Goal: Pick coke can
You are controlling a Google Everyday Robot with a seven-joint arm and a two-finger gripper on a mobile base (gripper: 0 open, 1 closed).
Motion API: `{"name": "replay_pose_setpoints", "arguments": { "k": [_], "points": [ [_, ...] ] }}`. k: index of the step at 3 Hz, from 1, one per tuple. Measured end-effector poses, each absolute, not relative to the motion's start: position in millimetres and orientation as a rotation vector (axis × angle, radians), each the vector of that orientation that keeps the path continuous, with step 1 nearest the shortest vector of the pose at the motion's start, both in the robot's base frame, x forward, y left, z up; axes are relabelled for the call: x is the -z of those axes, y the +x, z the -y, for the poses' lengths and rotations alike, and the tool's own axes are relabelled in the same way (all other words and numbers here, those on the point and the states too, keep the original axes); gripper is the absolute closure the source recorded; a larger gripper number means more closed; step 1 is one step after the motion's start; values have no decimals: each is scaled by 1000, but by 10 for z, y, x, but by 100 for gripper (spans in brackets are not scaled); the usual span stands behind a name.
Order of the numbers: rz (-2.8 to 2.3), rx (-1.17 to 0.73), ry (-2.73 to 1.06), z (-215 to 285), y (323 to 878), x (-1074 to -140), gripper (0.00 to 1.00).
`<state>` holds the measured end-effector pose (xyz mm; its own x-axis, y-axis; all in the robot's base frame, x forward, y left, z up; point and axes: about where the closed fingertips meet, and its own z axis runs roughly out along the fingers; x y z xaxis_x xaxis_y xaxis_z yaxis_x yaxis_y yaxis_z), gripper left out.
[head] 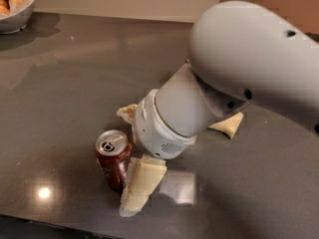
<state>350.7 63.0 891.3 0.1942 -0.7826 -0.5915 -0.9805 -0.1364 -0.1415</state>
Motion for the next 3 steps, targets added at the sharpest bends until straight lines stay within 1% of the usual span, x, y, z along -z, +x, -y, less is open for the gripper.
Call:
{"name": "replay_pose_setpoints", "arguments": {
  "k": [1, 3],
  "points": [
    [-1639, -535, -1982, -743, 3489, -8858, 18],
    [-1676, -579, -1925, -712, 3623, -8960, 65]
  ]
}}
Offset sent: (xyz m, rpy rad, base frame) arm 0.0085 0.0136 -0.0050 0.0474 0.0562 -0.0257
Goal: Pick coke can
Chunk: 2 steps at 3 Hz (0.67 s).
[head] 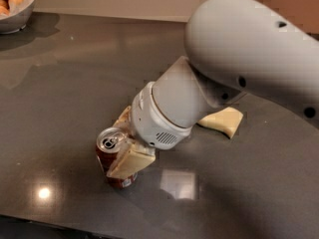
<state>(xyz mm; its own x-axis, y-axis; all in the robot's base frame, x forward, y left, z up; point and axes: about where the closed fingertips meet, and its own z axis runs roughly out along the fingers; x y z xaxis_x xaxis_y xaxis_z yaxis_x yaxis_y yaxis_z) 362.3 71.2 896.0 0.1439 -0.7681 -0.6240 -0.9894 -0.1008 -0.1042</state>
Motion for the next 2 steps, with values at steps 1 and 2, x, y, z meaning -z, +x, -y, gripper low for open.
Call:
{"name": "replay_pose_setpoints", "arguments": {
  "k": [1, 2],
  "points": [
    [-1688, -588, -1872, -508, 3745, -9266, 87],
    [-1662, -594, -1850, -296, 3789, -9678, 100]
  ]
}}
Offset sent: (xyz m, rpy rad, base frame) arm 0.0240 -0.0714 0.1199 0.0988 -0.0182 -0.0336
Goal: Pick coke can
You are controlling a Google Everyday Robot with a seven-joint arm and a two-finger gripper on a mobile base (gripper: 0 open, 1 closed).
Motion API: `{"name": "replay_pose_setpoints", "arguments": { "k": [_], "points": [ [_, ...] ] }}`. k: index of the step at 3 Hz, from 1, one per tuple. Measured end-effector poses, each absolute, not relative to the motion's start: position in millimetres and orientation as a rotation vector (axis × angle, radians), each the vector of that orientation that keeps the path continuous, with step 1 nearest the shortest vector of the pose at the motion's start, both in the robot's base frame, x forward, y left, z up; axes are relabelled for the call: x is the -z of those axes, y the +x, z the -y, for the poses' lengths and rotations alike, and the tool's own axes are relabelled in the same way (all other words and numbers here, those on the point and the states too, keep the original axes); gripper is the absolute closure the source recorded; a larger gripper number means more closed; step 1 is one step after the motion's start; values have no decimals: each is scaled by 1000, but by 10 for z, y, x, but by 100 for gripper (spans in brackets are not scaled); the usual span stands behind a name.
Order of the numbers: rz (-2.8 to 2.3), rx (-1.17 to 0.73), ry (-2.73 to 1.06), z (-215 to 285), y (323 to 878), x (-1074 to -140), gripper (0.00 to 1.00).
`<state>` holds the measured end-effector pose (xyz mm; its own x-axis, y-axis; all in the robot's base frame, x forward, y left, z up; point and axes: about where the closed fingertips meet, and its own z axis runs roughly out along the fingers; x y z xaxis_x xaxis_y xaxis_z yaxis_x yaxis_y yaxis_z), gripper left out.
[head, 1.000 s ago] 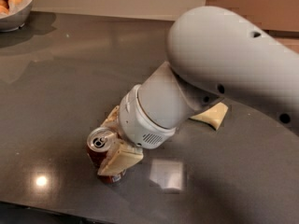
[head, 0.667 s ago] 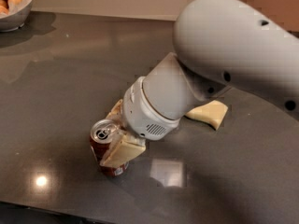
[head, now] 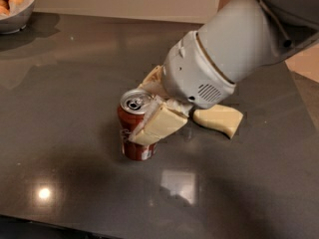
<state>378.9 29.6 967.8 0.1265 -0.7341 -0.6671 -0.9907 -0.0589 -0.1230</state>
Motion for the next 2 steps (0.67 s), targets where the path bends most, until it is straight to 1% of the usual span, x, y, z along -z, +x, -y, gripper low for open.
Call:
{"name": "replay_pose_setpoints", "arguments": {
  "k": [1, 2],
  "points": [
    [-1587, -588, -1890, -210, 3665, -10097, 100],
    [-1587, -588, -1890, -210, 3664, -10097, 100]
  ]
}}
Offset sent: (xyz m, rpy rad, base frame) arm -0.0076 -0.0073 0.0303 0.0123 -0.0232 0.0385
